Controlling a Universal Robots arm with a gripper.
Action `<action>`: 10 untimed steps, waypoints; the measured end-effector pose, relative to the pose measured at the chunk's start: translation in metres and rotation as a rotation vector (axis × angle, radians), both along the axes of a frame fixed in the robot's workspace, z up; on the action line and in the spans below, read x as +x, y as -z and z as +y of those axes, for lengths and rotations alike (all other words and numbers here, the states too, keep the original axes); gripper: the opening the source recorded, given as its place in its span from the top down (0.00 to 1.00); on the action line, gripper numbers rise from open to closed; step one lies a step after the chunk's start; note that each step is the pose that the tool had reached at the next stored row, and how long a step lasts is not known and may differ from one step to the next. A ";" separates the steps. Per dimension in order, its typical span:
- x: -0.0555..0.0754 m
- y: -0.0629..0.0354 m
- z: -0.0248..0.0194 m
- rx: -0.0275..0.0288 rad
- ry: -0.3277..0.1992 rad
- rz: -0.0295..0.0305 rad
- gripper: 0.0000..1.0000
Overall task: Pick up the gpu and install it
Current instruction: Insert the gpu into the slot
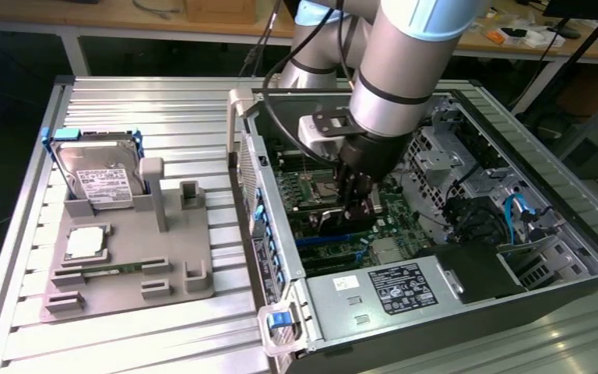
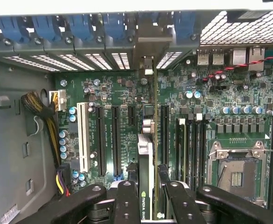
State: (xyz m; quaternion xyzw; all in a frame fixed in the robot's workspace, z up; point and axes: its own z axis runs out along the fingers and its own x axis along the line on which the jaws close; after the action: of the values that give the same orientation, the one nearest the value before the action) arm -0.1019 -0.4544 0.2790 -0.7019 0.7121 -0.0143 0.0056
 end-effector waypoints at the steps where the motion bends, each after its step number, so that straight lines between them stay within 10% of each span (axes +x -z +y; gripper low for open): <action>1: -0.001 0.0001 0.0000 0.0000 0.000 0.0000 0.73; 10: -0.002 0.0013 0.0000 -0.0002 0.000 0.0001 0.73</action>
State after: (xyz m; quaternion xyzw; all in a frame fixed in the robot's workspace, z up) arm -0.1042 -0.4544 0.2777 -0.7019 0.7121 -0.0144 0.0055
